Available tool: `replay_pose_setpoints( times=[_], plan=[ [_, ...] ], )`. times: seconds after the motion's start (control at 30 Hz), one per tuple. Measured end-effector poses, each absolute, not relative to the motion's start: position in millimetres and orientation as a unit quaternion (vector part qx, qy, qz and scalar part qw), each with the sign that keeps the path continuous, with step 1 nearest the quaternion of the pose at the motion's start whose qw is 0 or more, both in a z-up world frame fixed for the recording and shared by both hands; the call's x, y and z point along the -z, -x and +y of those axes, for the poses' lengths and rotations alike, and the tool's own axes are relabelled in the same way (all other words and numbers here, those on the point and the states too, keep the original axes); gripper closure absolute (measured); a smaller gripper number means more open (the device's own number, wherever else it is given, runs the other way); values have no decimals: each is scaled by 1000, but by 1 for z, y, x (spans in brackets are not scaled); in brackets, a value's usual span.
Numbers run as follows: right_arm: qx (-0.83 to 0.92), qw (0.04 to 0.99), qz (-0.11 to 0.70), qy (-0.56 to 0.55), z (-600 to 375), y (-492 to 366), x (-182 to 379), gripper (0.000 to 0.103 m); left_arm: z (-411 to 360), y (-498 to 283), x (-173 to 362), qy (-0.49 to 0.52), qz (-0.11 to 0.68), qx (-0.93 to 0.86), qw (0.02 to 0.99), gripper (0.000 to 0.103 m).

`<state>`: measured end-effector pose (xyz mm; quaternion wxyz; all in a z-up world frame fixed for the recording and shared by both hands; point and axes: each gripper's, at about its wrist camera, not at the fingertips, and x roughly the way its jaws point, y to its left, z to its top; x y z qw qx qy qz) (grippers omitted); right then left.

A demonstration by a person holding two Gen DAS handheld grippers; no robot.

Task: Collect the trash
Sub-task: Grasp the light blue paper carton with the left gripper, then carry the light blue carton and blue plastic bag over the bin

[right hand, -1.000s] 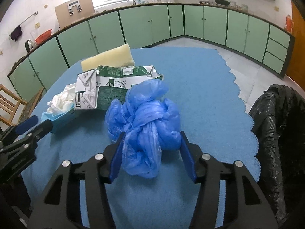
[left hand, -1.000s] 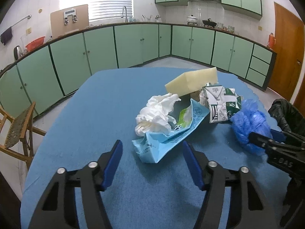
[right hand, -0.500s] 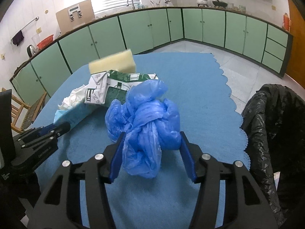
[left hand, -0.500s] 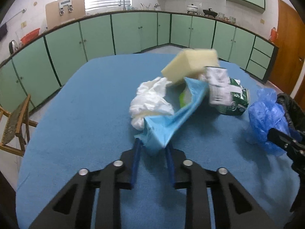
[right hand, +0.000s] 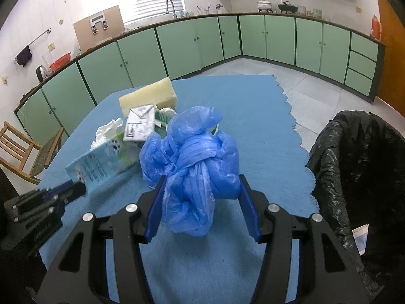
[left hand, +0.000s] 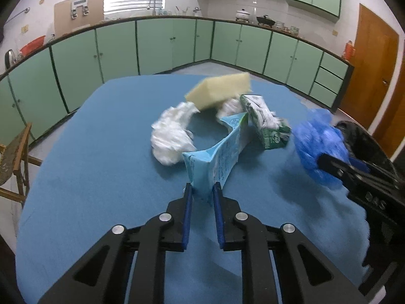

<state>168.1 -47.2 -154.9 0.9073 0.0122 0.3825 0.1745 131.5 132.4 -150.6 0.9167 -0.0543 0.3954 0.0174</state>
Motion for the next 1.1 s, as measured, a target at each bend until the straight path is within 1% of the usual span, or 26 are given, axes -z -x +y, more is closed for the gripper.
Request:
replay_pose_setpoints(
  times=[0.07,0.1,0.13,0.17,0.23,0.33,0.43,0.63,0.7,0.77,0.9,1.1],
  plan=[
    [-173,908,382,-12,-49,-166,155,50,125,-125,155,57,406,-2,912,86],
    [-172,908,383,-12,-50,-164,155,50,124,-124,157,58,408,1,911,83],
    [-172,907,383,-11,-51,-162,155,50,122,-122,159,58,411,2,910,69],
    [-171,907,384,-11,-53,-161,156,50,121,-121,160,60,412,3,909,52],
    [-167,908,384,-11,-57,-158,156,50,121,-121,160,62,411,3,910,43],
    [-161,909,385,-15,-63,-156,156,50,117,-126,160,45,407,-3,912,37],
    [-157,910,383,-18,-67,-156,155,50,115,-135,161,34,404,-4,914,35],
    [-151,912,381,-22,-72,-158,153,50,110,-151,166,15,401,5,916,35],
    [-149,912,382,-22,-73,-158,154,50,109,-155,169,19,402,9,916,48],
    [-147,911,384,-23,-74,-159,155,50,108,-157,172,25,410,13,912,71],
    [-144,912,384,-24,-75,-158,155,50,108,-154,173,32,407,11,913,73],
    [-144,913,380,-25,-74,-156,148,50,109,-138,158,39,388,-6,921,73]
  ],
)
